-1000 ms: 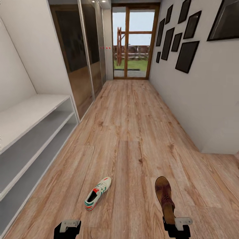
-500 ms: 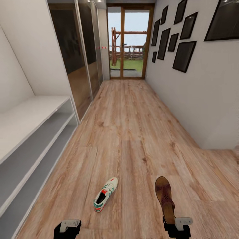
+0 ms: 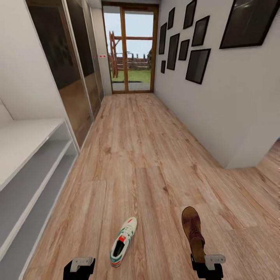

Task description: Pick up the two gym shoes and the two sandals from the corridor floor and place them onto the hallstand (shoe rack) in the corridor, making sure they are on the rack and not on the floor. Arrange them so the two gym shoes are next to each other and the two sandals are next to each other.

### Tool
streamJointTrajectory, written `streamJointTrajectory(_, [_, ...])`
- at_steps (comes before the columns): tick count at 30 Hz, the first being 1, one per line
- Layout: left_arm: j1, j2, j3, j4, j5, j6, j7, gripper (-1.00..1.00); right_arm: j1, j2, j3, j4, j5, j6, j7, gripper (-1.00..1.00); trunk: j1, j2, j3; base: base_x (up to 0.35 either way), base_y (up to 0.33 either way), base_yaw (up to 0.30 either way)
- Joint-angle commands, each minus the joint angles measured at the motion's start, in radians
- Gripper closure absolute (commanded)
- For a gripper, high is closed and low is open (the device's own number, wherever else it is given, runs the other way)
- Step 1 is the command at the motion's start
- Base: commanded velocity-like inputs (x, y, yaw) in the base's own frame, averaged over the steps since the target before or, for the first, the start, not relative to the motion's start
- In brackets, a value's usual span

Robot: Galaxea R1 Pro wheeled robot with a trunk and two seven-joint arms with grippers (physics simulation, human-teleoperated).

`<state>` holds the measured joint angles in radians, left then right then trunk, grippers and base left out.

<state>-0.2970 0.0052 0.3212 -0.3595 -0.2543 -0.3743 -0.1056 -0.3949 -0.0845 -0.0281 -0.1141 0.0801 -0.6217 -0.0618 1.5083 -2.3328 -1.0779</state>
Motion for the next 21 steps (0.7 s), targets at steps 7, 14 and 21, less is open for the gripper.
streamJointTrajectory(7, [-0.001,0.0,0.009,0.001,-0.008,-0.015,-0.006,-1.0,-0.001,0.0,-0.003,0.001,0.006,-0.002,-0.004,1.0,0.0,0.0,-0.001,0.154,0.127,-0.285])
streamJointTrajectory(14, [-0.011,-0.001,-0.061,-0.002,-0.047,-0.004,-0.008,-1.0,-0.001,-0.002,-0.007,-0.004,-0.011,-0.001,-0.004,1.0,0.0,0.0,-0.001,0.014,0.01,-0.281])
streamJointTrajectory(21, [-0.147,-0.003,-0.154,-0.007,-0.063,0.222,-0.139,-1.0,-0.002,-0.004,-0.003,-0.278,-0.079,0.141,-0.001,1.0,0.0,0.0,-0.001,0.0,0.0,-0.059])
